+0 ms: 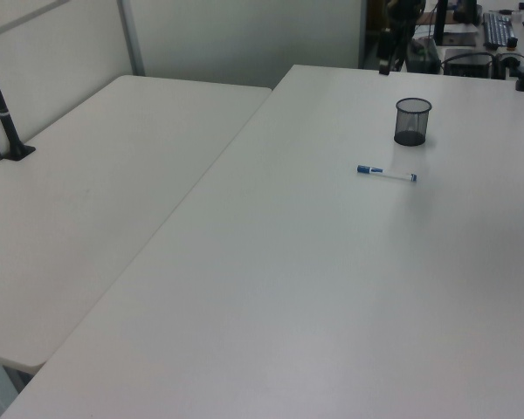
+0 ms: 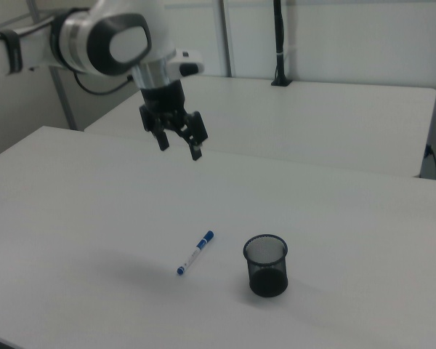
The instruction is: Remove the marker
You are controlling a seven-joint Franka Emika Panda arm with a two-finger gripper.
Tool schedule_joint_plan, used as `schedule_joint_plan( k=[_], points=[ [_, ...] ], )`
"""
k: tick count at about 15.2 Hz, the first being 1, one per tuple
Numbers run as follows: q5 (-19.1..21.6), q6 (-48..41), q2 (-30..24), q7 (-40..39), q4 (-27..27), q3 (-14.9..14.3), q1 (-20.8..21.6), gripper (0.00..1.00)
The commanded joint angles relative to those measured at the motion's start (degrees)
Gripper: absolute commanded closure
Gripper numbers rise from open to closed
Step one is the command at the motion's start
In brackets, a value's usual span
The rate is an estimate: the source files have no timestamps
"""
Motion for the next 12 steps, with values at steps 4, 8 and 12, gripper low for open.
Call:
schedule_joint_plan(
  k=[4,8,12],
  points=[
    [4.6,-9.6,-5.4,5.9,2.1,-4.4,4.2,0.00],
    [4.7,-11.1,-5.8,6.4,2.0,-9.3,10.3,0.00],
    [4.0,-8.6,-5.5,5.1,1.7,-9.2,10.8,0.00]
  ],
)
